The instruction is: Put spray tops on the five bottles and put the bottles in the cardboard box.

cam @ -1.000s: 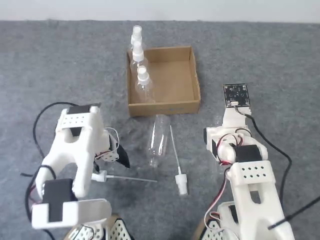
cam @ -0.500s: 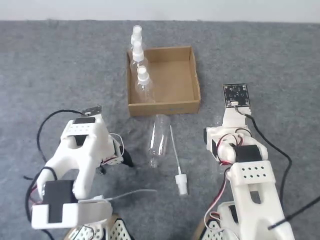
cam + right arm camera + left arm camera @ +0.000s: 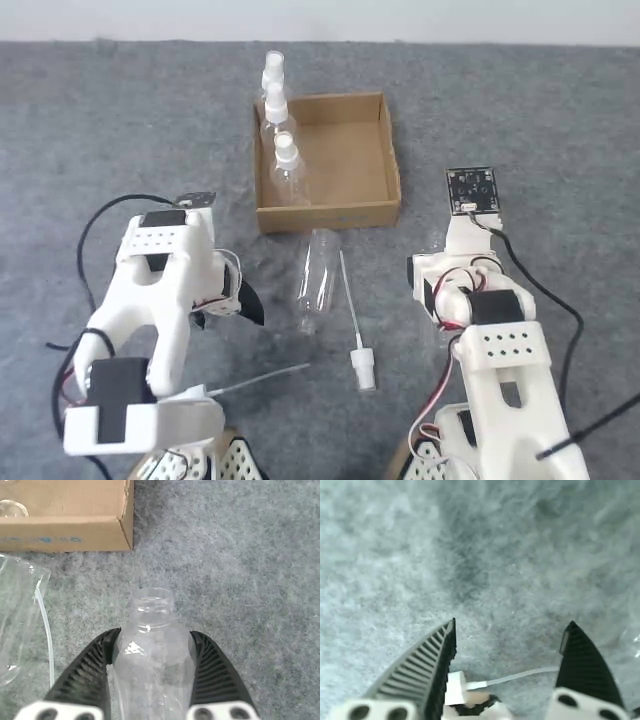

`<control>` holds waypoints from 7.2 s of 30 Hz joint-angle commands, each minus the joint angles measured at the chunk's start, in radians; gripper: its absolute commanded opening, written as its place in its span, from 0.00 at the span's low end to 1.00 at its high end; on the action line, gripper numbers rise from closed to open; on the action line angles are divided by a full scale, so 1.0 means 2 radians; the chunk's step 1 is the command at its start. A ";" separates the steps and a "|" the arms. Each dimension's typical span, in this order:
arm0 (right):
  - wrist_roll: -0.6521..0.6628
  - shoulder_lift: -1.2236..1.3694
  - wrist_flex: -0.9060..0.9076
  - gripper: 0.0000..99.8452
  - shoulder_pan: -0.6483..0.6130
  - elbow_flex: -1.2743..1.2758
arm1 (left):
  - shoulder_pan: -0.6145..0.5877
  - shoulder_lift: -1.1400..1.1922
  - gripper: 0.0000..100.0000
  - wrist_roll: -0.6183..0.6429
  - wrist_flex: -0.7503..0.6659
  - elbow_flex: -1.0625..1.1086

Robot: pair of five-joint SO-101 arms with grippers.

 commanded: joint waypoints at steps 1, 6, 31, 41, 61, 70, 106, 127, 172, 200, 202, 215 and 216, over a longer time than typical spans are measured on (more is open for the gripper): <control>0.005 -0.017 -0.012 0.01 0.007 -0.008 | 0.002 -0.021 0.32 -0.071 0.009 -0.022; 0.005 -0.017 -0.012 0.01 0.007 -0.008 | 0.005 -0.097 0.32 -0.176 0.048 -0.016; 0.005 -0.017 -0.012 0.01 0.007 -0.008 | 0.213 -0.249 0.18 -0.260 -0.080 0.201; 0.005 -0.017 -0.012 0.01 0.007 -0.008 | 0.214 -0.208 0.18 -0.259 -0.088 0.194; 0.005 -0.017 -0.013 0.01 0.017 -0.008 | 0.208 -0.130 0.01 -0.216 -0.074 0.126; 0.005 -0.017 -0.013 0.01 0.017 -0.008 | 0.119 -0.130 0.01 -0.205 -0.015 0.005; 0.005 -0.017 -0.013 0.01 0.017 -0.008 | -0.127 -0.123 0.01 0.140 -0.080 -0.113; 0.005 -0.017 -0.013 0.01 0.015 -0.008 | -0.249 -0.124 0.02 0.358 -0.139 -0.009; 0.005 -0.017 -0.013 0.01 0.016 -0.008 | -0.305 -0.130 0.21 0.312 0.046 -0.109; 0.005 -0.020 -0.013 0.01 0.018 -0.008 | -0.282 -0.124 0.21 -0.193 -0.041 -0.134; 0.005 -0.020 -0.013 0.01 0.018 -0.008 | -0.275 -0.124 0.21 -0.252 -0.044 -0.128; 0.005 -0.017 -0.022 0.01 0.029 -0.008 | -0.178 -0.124 0.21 -0.638 -0.041 -0.058; 0.005 -0.017 -0.022 0.01 0.029 -0.008 | -0.172 -0.124 0.21 -0.659 -0.041 -0.053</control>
